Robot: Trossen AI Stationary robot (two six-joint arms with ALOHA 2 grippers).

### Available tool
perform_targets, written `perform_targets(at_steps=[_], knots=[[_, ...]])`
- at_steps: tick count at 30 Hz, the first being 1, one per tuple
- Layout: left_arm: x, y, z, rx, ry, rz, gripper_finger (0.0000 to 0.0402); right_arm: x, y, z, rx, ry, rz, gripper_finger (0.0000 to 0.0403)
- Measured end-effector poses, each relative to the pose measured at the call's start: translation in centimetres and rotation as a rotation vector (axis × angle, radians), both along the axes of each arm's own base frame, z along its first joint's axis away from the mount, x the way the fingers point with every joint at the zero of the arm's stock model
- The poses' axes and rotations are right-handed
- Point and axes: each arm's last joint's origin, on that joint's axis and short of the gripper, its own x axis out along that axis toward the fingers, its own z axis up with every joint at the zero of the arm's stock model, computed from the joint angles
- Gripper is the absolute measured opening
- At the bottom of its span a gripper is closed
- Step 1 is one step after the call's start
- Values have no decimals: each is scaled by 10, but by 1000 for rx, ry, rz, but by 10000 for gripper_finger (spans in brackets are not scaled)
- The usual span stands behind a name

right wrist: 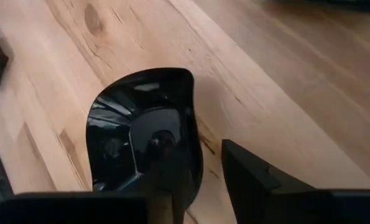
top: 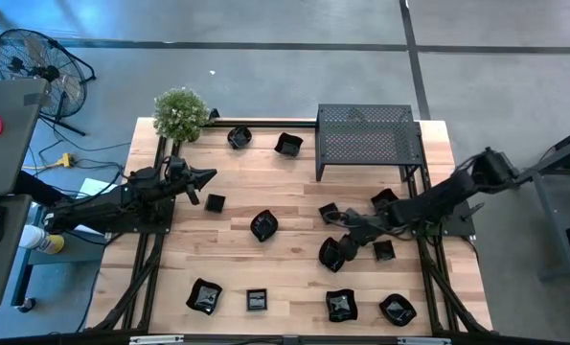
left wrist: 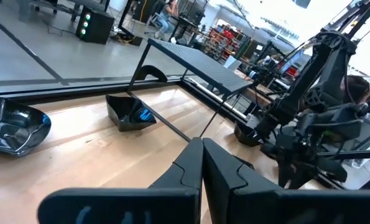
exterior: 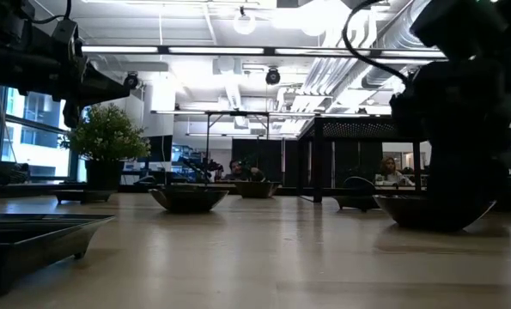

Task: Pick & Place Mini shaped plates
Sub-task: Put the black leaf-shaped plate on the shelf

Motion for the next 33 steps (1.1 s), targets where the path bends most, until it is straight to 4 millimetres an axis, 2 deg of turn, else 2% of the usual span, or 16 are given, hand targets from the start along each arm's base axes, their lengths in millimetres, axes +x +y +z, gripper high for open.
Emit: perform_targets(at_steps=[8, 14, 18, 20, 25, 30, 33], knots=[[0, 0, 0, 0, -1, -6, 1, 4, 2, 0, 37, -35, 9, 7], [0, 0, 0, 0, 0, -6, 1, 6, 2, 13, 83, -110, -37, 7], [0, 0, 0, 0, 0, -6, 1, 3, 1, 31, 123, -184, -76, 5], [0, 0, 0, 0, 0, -5, 1, 2, -2, 48, 149, -235, -96, 6], [0, 0, 0, 3, 1, -2, 1, 7, -25, 114, 97, -346, -142, 3], [0, 0, 0, 4, 1, 1, 1, 8, -83, 179, -95, -329, -247, 4], [0, 0, 0, 5, 1, 0, 1, 4, -130, 203, -179, -294, -303, 2]])
